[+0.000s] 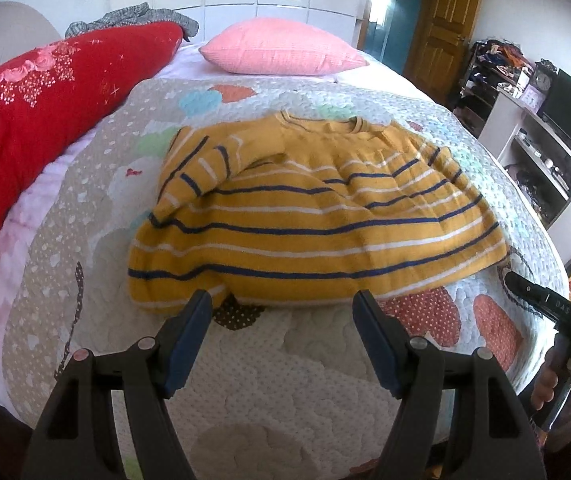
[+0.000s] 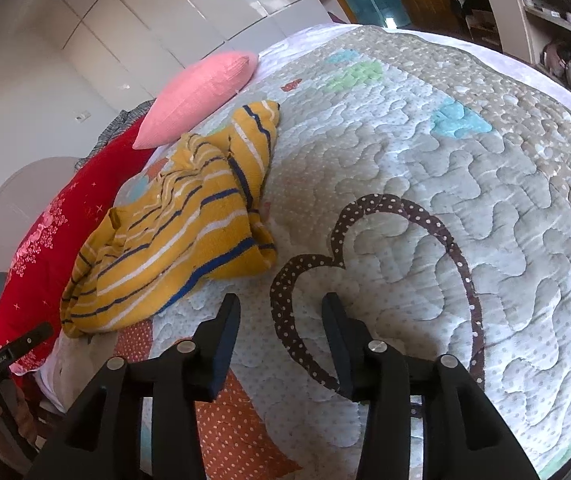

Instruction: Fold small clothes

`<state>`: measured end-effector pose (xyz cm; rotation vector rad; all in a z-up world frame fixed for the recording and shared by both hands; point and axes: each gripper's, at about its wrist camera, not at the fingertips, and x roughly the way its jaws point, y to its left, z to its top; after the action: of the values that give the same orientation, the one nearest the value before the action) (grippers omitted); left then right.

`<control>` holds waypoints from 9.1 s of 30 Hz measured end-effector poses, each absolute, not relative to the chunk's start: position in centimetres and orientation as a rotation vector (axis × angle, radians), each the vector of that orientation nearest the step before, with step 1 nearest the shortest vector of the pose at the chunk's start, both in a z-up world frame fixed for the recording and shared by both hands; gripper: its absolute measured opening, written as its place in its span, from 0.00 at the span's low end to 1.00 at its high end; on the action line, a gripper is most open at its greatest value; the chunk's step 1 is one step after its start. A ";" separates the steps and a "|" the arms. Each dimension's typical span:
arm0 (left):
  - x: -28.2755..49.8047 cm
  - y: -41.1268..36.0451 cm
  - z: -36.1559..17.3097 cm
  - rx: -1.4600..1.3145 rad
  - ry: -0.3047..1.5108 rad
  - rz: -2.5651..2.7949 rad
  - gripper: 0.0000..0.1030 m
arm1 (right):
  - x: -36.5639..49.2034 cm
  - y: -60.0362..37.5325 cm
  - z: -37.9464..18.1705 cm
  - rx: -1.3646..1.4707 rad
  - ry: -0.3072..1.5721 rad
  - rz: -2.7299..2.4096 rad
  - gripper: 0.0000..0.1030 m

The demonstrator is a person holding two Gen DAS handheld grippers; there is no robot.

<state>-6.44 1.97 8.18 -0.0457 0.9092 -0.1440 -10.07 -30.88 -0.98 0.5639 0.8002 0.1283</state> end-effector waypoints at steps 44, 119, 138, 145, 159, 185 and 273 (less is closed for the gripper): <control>-4.4 11.4 1.5 -0.376 0.909 -0.106 0.70 | -4.5 -18.0 8.9 0.216 0.780 0.358 0.30; -4.5 7.1 -0.6 -0.021 0.809 -0.007 0.90 | 3.0 -10.9 8.4 -0.089 0.968 0.403 0.53; -4.0 12.4 4.2 -0.262 0.800 0.028 0.92 | -2.2 -28.0 3.9 0.356 0.910 0.197 0.67; 0.1 17.1 1.9 -0.588 0.834 -0.151 0.92 | 0.1 -27.5 1.5 0.449 0.917 0.231 0.68; 4.0 13.3 2.8 -0.540 1.008 -0.225 0.19 | 3.0 -28.1 0.4 0.685 0.915 0.384 0.28; 1.6 15.9 1.7 -0.671 0.896 -0.187 0.70 | 1.8 -18.3 8.2 0.368 0.898 0.437 0.55; -2.7 -8.1 6.4 -0.280 1.031 -0.340 0.48 | -1.7 -32.6 2.4 0.576 0.852 0.209 0.11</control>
<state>-2.67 -8.12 6.41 -0.2798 1.0309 -0.3398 -1.67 -32.58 2.38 0.5764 0.8518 0.2086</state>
